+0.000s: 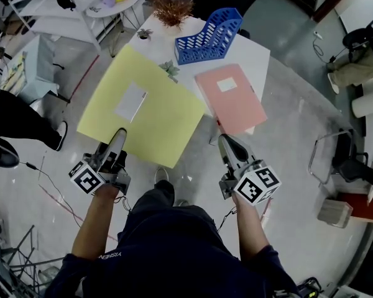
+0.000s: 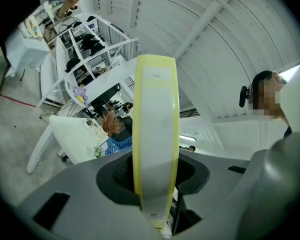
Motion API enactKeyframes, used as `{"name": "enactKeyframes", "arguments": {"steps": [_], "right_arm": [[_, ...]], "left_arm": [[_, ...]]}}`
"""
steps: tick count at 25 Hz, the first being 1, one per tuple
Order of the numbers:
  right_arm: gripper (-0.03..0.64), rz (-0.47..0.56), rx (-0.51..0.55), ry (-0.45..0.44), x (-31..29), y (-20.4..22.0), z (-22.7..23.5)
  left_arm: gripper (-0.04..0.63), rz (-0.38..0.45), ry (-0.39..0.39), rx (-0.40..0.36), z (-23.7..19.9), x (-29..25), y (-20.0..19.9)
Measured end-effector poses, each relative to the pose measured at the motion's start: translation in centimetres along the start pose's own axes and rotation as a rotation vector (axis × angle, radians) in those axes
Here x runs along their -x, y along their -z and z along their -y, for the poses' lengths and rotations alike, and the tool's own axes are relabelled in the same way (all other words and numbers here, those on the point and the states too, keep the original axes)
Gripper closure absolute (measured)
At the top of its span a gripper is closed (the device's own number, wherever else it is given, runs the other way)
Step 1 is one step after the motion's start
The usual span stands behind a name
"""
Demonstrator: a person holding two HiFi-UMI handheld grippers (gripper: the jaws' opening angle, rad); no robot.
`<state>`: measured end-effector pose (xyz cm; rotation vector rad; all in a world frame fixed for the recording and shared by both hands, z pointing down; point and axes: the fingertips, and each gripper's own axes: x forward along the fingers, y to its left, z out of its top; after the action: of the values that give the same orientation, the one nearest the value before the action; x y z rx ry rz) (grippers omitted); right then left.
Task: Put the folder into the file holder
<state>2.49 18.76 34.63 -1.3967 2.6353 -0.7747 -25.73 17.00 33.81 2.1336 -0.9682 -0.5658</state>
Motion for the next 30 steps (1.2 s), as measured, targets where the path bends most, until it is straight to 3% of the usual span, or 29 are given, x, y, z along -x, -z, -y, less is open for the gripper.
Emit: {"name": "enactKeyframes", "arguments": {"steps": [15,30], "right_arm": [[0.612,0.001,-0.002,0.027,-7.3,-0.6,-1.2],[0.612,0.014,0.008,0.042,-9.5,-1.4,-1.1]], "left_arm": [[0.430,-0.030,0.028,0.020,-5.6,-2.4,-5.1],[0.430,-0.036,0.053,0.014,-7.1,-3.8,-7.0]]}}
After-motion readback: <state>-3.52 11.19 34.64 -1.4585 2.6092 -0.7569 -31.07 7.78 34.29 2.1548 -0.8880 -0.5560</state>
